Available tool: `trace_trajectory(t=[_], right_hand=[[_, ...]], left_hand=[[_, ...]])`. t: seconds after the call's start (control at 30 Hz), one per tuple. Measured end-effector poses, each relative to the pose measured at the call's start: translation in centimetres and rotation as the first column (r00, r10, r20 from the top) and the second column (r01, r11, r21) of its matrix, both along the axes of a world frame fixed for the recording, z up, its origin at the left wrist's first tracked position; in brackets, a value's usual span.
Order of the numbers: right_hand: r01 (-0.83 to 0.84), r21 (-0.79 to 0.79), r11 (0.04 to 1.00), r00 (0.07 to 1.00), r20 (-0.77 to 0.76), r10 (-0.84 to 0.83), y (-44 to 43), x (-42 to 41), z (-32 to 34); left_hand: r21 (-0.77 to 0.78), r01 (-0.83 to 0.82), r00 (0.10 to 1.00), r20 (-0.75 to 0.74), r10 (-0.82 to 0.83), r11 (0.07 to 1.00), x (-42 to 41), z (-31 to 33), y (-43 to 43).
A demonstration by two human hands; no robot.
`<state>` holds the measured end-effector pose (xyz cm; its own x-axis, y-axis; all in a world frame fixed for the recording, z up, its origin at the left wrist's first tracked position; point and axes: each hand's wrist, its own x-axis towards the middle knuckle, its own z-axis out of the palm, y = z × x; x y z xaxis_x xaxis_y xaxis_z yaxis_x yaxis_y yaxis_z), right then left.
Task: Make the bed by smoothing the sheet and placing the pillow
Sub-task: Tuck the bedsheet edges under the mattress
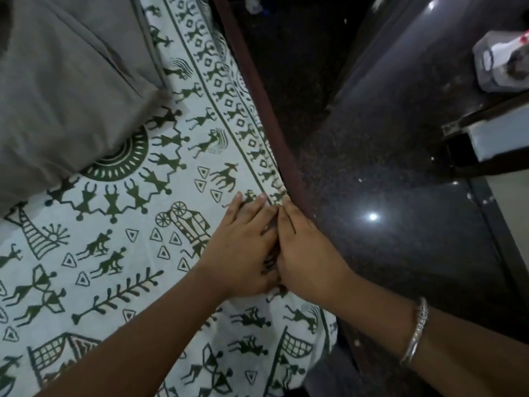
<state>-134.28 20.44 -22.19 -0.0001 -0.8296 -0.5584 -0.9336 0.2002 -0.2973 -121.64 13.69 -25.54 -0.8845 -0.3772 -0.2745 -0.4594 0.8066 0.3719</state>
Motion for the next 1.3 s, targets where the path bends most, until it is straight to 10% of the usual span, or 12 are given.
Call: trace_trajectory(t=[0.37,0.77,0.87,1.03,1.3], right_hand=[[0.421,0.052,0.906,0.906,0.022,-0.423,10.5,0.8,2.3],[0.868,-0.22,0.446,0.489,0.223,-0.843,17.8,4.9,-3.1],[0.965,-0.052,0.256,0.259,0.335,-0.906,18.5,6.2,-5.2],[0.805,0.461,-0.374,-0.59,0.544,-0.597,17.9,7.1,-6.2],[0.593,0.514,-0.62,-0.793,0.509,-0.336,16.7,6.6,-6.1]], left_hand=[[-0.036,0.443,0.889,0.146,-0.433,0.896,-3.0,3.7,4.2],[-0.207,0.591,0.803,0.236,-0.547,0.78,-3.5,3.8,7.6],[-0.196,0.595,0.802,0.206,-0.56,0.779,-2.7,3.6,8.2],[-0.165,0.589,0.804,0.226,-0.551,0.791,-3.0,3.2,9.2],[-0.184,0.624,0.777,0.243,-0.58,0.759,-3.4,3.6,9.8]])
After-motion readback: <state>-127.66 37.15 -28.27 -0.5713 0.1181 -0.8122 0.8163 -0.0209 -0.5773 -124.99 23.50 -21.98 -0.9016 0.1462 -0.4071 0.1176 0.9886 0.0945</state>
